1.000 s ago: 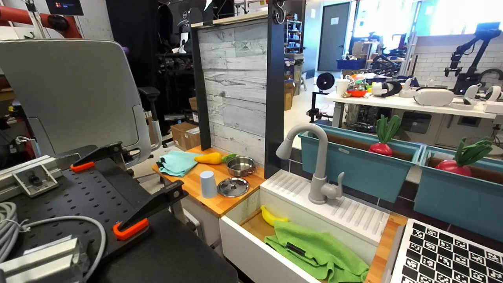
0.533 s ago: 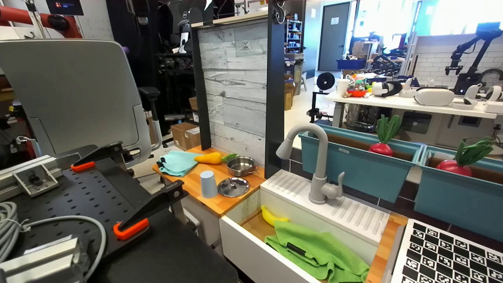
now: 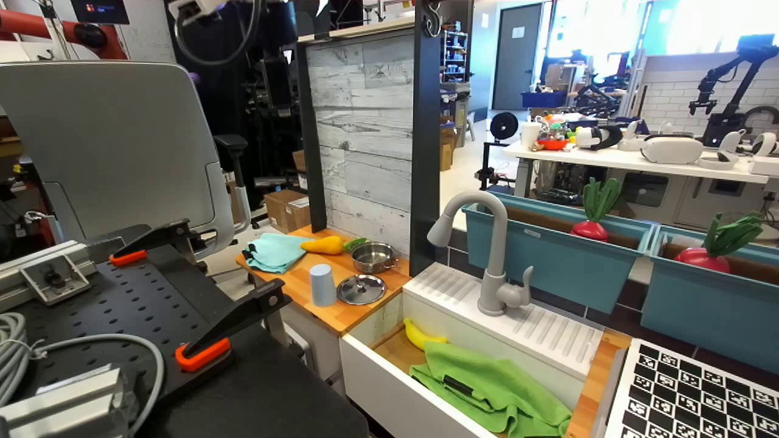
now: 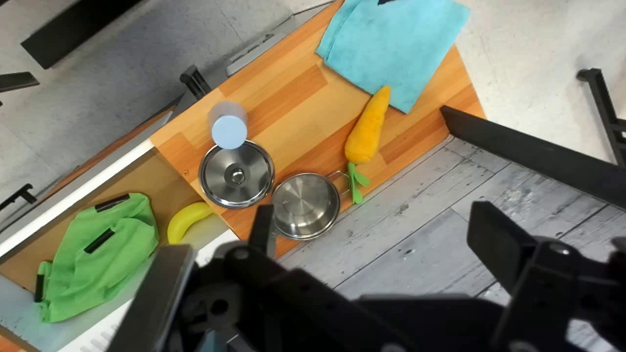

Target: Put the plush in the bowl, wipe the counter with the blue towel and move the faucet to the center

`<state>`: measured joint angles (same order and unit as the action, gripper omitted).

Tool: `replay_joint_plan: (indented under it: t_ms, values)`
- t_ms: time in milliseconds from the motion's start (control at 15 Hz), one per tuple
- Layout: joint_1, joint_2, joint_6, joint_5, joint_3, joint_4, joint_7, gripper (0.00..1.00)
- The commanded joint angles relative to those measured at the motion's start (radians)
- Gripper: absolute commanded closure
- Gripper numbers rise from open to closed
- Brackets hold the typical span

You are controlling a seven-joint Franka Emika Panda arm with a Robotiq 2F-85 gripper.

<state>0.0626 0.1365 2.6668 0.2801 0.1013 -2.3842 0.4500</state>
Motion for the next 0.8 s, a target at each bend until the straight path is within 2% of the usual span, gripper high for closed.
replay_joint_plan:
  t_ms: [0, 533, 733]
  values:
    - [0.01, 0.164, 0.109, 0.075, 0.001, 0.07, -0.021, 0.0]
    - [0.049, 0.465, 0.215, 0.092, 0.014, 0.248, 0.01, 0.0]
    - [0.087, 0.572, 0.225, 0.08, -0.012, 0.337, 0.048, 0.0]
